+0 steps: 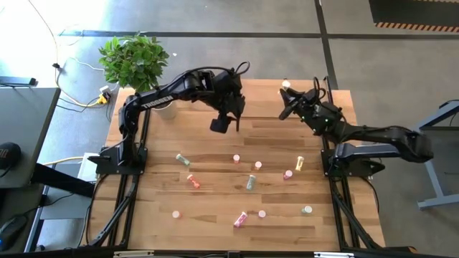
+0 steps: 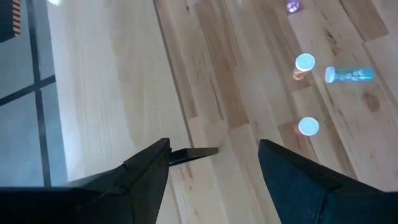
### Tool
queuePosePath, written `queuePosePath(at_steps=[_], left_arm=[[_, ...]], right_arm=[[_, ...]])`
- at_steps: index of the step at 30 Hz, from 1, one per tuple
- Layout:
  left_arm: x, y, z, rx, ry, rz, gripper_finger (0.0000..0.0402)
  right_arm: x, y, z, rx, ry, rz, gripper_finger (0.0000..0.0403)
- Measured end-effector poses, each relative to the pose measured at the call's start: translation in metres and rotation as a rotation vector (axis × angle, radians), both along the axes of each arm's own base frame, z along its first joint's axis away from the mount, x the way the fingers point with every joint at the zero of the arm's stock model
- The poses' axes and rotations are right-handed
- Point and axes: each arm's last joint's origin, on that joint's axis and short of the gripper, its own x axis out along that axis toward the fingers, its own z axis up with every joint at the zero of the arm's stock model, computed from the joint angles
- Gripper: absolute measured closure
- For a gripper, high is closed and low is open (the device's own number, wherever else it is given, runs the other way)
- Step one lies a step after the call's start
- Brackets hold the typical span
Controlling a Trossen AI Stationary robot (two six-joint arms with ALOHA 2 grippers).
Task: Pick and place medicine bottles onto shelf by color
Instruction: Put the left yellow medicine bottle on the shelf
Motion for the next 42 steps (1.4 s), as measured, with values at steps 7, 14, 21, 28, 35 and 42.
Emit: queuePosePath(at_steps=[7, 14, 21, 28, 35, 42], left_arm=[[0.002, 0.002, 0.002, 0.011, -0.029, 0.003, 0.0165], [0.002, 0.003, 0.002, 0.011, -0.030, 0.006, 0.0165], [0.003, 0.004, 0.003, 0.016, -0.043, 0.006, 0.0165], [0.004, 0.004, 0.003, 0.022, -0.057, 0.006, 0.0165], [0.003, 0.004, 0.003, 0.019, -0.057, 0.021, 0.0165], [0.003, 0.004, 0.003, 0.017, -0.055, 0.023, 0.0165]], right_arm=[[0.022, -0.017, -0.019, -0.037, 0.075, -0.045, 0.0331], [0.045, -0.037, -0.029, -0.003, 0.144, -0.087, 0.0331], [0.058, -0.053, -0.040, 0.068, 0.137, -0.057, 0.0331], [0.078, -0.069, -0.044, 0.097, 0.222, -0.054, 0.0331], [0.076, -0.080, -0.047, 0.206, 0.258, -0.151, 0.0331], [0.071, -0.074, -0.049, 0.221, 0.120, -0.180, 0.0331]])
